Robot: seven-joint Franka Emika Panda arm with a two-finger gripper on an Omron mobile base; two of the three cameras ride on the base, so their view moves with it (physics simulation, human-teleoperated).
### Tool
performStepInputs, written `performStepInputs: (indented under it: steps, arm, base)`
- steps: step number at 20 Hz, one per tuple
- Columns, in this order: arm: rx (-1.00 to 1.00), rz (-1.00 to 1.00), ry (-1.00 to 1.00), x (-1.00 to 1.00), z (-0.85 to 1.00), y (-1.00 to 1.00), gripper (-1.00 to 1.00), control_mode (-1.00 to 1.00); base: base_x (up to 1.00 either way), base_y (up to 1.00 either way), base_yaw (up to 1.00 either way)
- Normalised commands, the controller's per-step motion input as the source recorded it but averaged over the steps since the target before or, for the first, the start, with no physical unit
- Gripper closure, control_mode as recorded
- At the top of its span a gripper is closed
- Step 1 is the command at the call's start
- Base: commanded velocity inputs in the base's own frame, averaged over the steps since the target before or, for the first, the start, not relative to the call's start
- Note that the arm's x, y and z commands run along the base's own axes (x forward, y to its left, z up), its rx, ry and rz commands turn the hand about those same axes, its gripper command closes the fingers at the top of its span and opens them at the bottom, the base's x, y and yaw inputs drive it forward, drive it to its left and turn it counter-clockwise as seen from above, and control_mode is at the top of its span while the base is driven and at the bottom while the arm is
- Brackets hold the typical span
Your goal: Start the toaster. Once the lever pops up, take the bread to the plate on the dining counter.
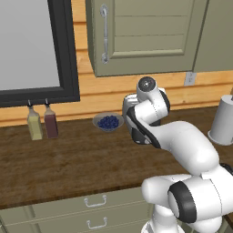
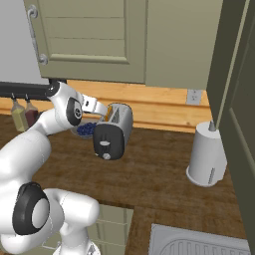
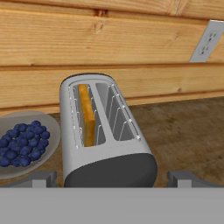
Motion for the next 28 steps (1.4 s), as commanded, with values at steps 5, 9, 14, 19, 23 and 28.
performStepInputs:
  steps: [5,9,14,19,23,28]
  arm:
    - [0.00,0.00,0.00,0.00,0.00,0.00,-1.00,-1.00]
    - [0.00,0.00,0.00,0.00,0.00,0.00,-1.00,-1.00]
    - [0.00,0.00,0.00,0.00,0.00,0.00,-1.00,-1.00]
    - [0.00,0.00,0.00,0.00,0.00,0.00,-1.00,-1.00]
    - [0.00,0.00,0.00,0.00,0.00,0.00,-1.00,-1.00]
    - [0.00,0.00,0.00,0.00,0.00,0.00,-1.00,-1.00]
  base:
    - [0.00,0.00,0.00]
    - [0.00,0.00,0.00]
    - [0.00,0.00,0.00]
    - [0.00,0.00,0.00]
    - [0.00,0.00,0.00]
    - [0.00,0.00,0.00]
